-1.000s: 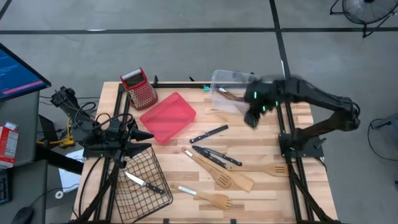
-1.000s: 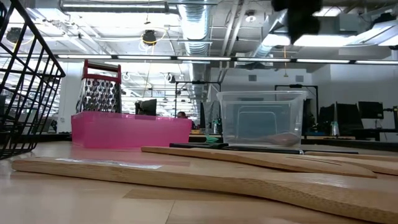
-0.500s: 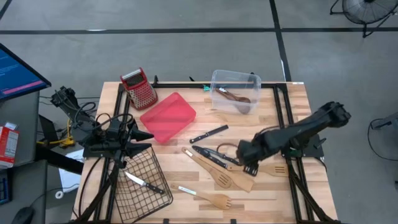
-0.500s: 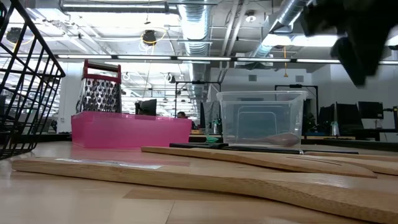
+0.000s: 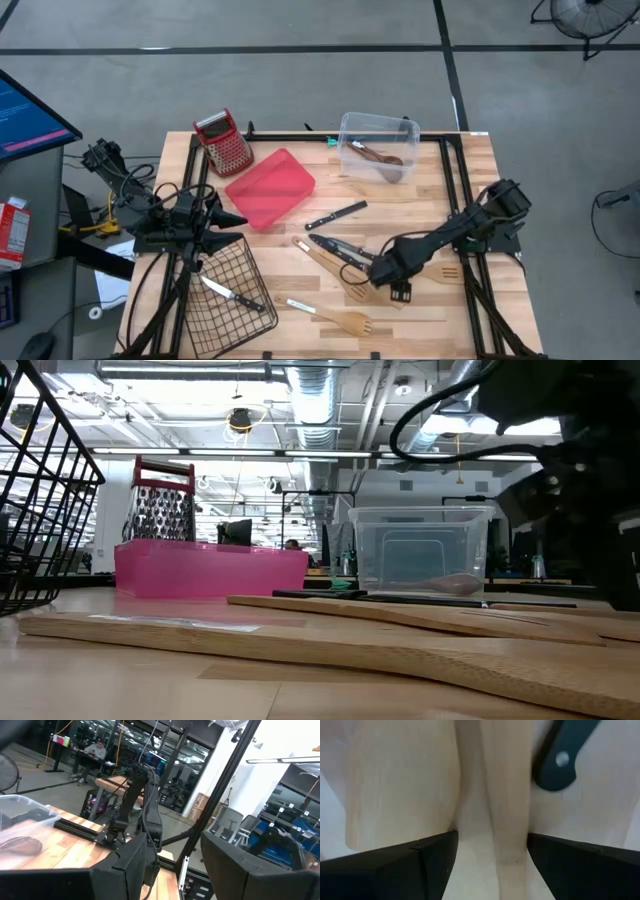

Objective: Pick & Place Kitchen Items
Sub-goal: Put the wooden slotted spatula into the red bin

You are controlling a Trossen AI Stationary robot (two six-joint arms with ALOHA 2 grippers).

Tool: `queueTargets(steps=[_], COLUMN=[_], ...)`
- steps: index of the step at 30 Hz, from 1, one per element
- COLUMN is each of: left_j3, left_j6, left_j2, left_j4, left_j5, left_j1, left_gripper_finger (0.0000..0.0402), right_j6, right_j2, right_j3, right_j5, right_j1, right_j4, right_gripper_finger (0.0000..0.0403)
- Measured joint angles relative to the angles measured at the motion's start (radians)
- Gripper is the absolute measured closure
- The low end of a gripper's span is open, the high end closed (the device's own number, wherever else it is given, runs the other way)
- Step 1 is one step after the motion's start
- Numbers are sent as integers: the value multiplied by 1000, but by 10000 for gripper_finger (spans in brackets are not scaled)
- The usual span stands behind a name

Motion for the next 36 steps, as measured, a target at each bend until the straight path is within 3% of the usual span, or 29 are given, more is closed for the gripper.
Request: queueTargets(steps=[3, 6, 14, 23, 32, 36], left_j3=[0, 0, 0, 0, 0, 0], left_j6=[0, 0, 1, 2, 2, 2], left_j2=[0, 0, 0, 0, 0, 0], left_j4=[0, 0, 0, -3, -2, 0], left_j5=[0, 0, 0, 0, 0, 0], left_j1=[0, 0, 0, 0, 0, 0], left_gripper_finger=[233, 233, 233, 233, 233, 233], right_j6=[-21, -57, -63, -24, 103, 96], right_j2=[26, 32, 18, -29, -293, -423], right_j3=[2, 2, -2, 10, 19, 19], right_j5=[-1, 3, 3, 25, 124, 188], right_j1=[2, 2, -5, 5, -8, -23], right_j4=[-7, -2, 19, 47, 48, 158], right_gripper_finger=[153, 181, 329, 327, 327, 327])
